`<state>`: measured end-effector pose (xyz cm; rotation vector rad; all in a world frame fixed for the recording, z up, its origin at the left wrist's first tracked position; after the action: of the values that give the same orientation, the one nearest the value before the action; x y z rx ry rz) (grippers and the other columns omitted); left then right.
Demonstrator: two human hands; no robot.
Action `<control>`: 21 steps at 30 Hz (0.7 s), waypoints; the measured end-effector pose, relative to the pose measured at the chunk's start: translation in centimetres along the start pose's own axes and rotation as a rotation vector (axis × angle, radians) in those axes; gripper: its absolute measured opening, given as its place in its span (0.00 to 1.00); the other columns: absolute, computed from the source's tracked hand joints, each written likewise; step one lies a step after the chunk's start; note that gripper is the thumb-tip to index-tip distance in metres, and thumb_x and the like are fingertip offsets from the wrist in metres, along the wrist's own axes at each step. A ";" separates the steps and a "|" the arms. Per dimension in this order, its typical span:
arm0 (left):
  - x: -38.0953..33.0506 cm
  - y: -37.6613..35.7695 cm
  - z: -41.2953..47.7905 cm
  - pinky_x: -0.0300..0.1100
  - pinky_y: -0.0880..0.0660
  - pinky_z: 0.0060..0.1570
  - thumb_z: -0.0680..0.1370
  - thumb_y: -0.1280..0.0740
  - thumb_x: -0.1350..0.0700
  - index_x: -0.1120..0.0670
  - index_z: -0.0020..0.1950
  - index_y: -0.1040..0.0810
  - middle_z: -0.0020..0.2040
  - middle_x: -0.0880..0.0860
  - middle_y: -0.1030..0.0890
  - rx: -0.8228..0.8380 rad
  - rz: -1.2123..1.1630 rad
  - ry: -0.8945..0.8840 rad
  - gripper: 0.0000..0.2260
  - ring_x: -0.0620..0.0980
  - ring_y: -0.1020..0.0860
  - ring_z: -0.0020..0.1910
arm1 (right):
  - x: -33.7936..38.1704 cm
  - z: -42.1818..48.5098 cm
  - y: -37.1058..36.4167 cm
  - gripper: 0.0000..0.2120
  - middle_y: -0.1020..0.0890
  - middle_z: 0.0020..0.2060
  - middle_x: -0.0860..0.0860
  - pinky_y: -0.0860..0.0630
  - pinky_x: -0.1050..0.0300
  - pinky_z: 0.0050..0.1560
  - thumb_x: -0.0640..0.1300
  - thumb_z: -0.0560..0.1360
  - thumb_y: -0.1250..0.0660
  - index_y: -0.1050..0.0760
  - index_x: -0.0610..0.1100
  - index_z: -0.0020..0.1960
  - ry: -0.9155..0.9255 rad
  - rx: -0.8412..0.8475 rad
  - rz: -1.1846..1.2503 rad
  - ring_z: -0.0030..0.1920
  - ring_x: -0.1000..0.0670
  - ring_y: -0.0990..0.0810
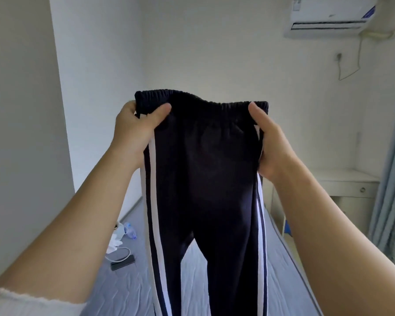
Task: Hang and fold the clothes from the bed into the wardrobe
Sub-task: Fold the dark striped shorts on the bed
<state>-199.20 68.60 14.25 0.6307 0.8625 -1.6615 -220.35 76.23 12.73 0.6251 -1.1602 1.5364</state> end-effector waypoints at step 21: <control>5.7 5.9 -0.9 0.40 0.22 0.35 0.69 0.30 0.67 0.56 0.45 0.25 0.39 0.54 0.20 0.854 0.105 0.534 0.10 0.49 0.19 0.37 | -2.8 -3.8 7.6 0.14 0.17 0.45 0.43 0.19 0.53 0.40 0.35 0.68 0.34 0.23 0.43 0.53 -0.321 0.298 -0.261 0.42 0.45 0.16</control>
<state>-194.94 65.33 8.02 1.7292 0.4184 -1.7581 -225.96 78.75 6.17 1.2112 -1.0387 1.4253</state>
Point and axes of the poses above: each hand's wrist, its own z-axis towards the middle knuckle, its own y-axis out of the back of the hand, x = y × z, the point moved 2 cm from there along z, towards the middle knuckle
